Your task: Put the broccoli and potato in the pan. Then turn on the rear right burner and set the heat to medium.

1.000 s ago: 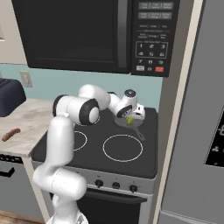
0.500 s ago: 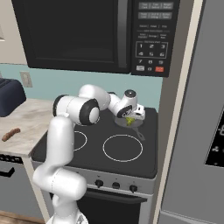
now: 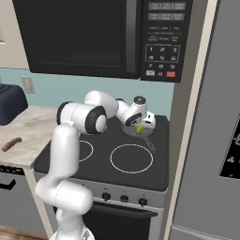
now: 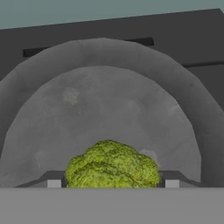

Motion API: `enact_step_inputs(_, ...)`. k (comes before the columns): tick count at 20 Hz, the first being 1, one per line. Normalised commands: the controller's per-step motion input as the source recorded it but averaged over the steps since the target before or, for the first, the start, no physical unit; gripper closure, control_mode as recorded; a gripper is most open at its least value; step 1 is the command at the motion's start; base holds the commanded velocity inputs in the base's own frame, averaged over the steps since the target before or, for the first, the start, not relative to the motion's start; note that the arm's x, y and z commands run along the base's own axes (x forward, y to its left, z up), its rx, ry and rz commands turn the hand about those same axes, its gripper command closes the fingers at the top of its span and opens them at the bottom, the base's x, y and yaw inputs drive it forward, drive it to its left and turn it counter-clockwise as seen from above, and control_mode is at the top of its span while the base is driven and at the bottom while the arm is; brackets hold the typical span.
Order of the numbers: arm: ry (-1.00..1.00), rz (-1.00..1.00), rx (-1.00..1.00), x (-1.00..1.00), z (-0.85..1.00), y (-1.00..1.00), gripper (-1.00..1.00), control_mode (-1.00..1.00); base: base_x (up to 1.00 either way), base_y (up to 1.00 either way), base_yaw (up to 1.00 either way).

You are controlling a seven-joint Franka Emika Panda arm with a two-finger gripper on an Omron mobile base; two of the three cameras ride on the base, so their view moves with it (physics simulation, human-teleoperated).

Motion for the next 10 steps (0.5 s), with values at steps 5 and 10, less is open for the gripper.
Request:
enact_step_inputs(5,0.00,0.00,0.00,0.00,0.00,0.00,-1.00,-1.00,0.00,0.00,0.00)
enact_step_inputs(10,-0.03,0.00,0.00,-0.01,0.05,0.00,-1.00,-1.00,0.00,0.00,0.00)
